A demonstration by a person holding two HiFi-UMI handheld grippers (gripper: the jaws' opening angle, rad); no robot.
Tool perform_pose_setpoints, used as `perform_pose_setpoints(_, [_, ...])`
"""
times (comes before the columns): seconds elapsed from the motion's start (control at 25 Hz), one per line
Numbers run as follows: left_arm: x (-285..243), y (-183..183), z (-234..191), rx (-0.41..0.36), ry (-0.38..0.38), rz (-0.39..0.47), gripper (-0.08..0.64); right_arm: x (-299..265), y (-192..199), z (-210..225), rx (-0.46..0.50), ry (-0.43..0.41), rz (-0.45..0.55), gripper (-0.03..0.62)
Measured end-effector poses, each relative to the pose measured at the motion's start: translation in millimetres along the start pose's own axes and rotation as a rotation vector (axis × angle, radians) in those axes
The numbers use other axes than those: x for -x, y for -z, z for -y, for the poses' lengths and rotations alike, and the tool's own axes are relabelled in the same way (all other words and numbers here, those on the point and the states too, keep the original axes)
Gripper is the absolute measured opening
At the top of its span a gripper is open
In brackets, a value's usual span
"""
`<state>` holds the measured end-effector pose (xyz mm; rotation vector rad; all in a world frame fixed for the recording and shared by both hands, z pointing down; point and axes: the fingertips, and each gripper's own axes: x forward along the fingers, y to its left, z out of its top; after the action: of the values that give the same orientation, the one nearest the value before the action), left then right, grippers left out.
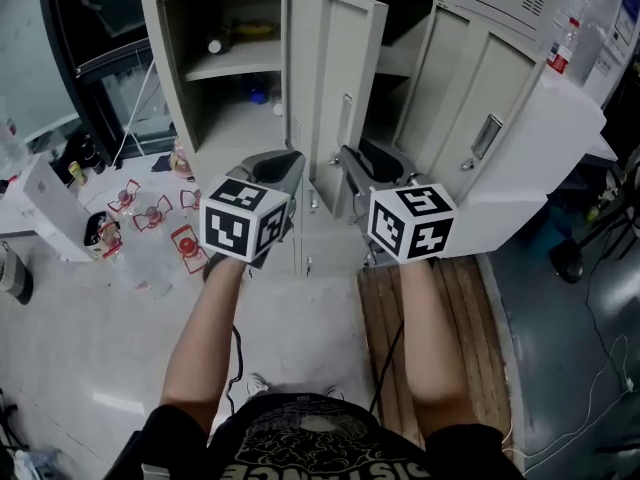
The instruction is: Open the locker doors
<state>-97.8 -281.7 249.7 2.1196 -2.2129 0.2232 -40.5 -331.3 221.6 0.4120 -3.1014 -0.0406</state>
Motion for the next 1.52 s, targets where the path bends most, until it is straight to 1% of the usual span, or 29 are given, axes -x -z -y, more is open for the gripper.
perform_pose_setpoints(0.48, [23.5, 12.1, 3.0, 0.037, -0.138, -0.014, 0.003, 16.7, 9.4, -9.0, 0.0, -0.102, -0.009, 0.132])
perform_pose_setpoints(0.8, [47.4, 34.5, -2.2, 0.071, -0.257, -0.037, 0.003, 25.5, 17.8, -27.3, -0.005, -0.21, 0.002, 0.133])
perform_pose_setpoints(0.96, [71.8, 49.7, -15.8, 0.093, -0.327, -0.06, 0.003, 21.2, 19.4, -51.6, -0.011, -0.278, 0.011, 0.133])
perform_pose_setpoints(1.24, [115.5, 72.1, -41.8, 0.111, -0.431, -0.094, 0.003, 3.3, 35.9, -102.4, -0.041, -0.394, -0.007, 0.133])
perform_pose_setpoints(1.4, [140.6, 86.4, -58.3, 0.131, -0.462, -0.105, 0.003, -12.2, 49.9, -135.6, -0.053, -0.439, -0.029, 0.133])
perform_pose_setpoints(1.52, [154.9, 101.6, -75.8, 0.118, -0.475, -0.133, 0.003, -29.9, 63.6, -160.8, -0.064, -0.462, -0.046, 0.141])
